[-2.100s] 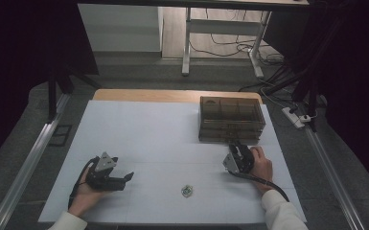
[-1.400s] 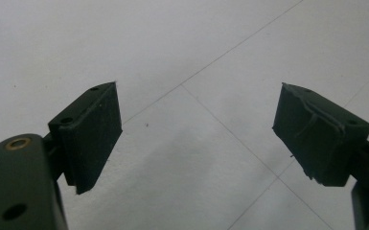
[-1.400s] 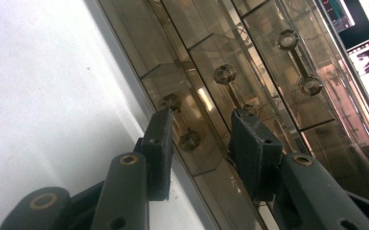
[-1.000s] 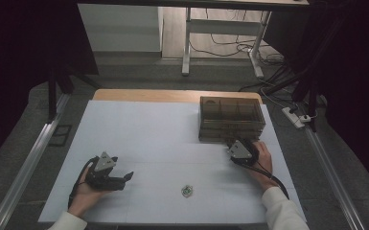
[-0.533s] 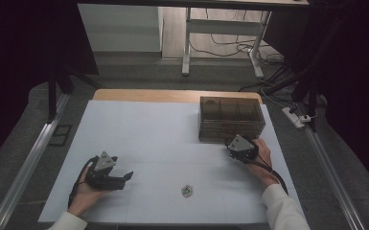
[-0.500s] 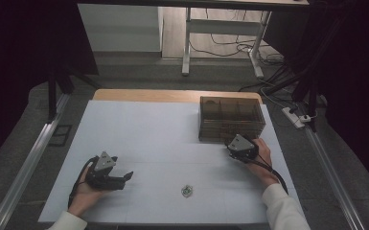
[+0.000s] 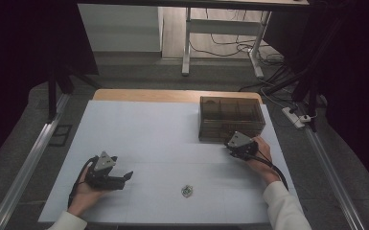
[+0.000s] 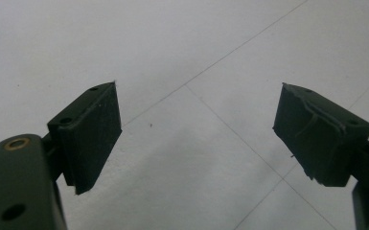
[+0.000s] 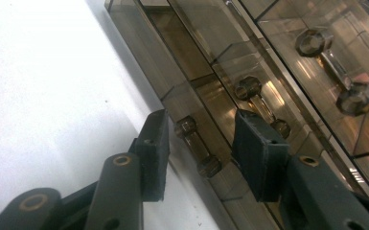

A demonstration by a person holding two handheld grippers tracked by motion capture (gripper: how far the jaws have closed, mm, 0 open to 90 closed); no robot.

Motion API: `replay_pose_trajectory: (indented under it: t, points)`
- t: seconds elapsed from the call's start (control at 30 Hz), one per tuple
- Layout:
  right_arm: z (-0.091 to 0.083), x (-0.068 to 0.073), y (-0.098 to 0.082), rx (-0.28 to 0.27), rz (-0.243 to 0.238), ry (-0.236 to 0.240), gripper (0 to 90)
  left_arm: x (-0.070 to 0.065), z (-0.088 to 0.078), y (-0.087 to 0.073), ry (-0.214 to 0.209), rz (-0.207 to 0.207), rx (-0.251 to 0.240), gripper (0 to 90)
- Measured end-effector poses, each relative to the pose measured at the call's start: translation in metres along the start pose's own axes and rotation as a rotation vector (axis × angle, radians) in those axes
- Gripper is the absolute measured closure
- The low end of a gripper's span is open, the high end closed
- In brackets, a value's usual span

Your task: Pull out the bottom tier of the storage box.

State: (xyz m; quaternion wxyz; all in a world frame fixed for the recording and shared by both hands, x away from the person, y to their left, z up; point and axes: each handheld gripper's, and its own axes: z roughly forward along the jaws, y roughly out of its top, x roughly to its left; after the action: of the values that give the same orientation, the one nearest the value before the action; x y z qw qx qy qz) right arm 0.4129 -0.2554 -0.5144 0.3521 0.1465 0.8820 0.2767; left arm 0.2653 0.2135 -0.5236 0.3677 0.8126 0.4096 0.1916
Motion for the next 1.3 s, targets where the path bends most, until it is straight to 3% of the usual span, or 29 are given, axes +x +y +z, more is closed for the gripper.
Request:
replay_pose_trajectory:
  t: [0.27,0.47,1.3]
  points:
    - [0.0028,0.0025,0.0054,0.026,-0.058,0.004,57.5,0.0002,0.0001,-0.0001,-0.001,0.002,0.002,16.6]
    - [0.0041,0.0011,0.0061,0.033,-0.071,0.016,57.3,0.0003,0.0001,-0.0001,-0.003,0.004,0.002,16.7]
    - [0.0070,-0.0026,0.0091,0.063,-0.067,0.029,62.4,-0.0015,-0.0011,0.0000,0.003,0.010,0.001,16.6]
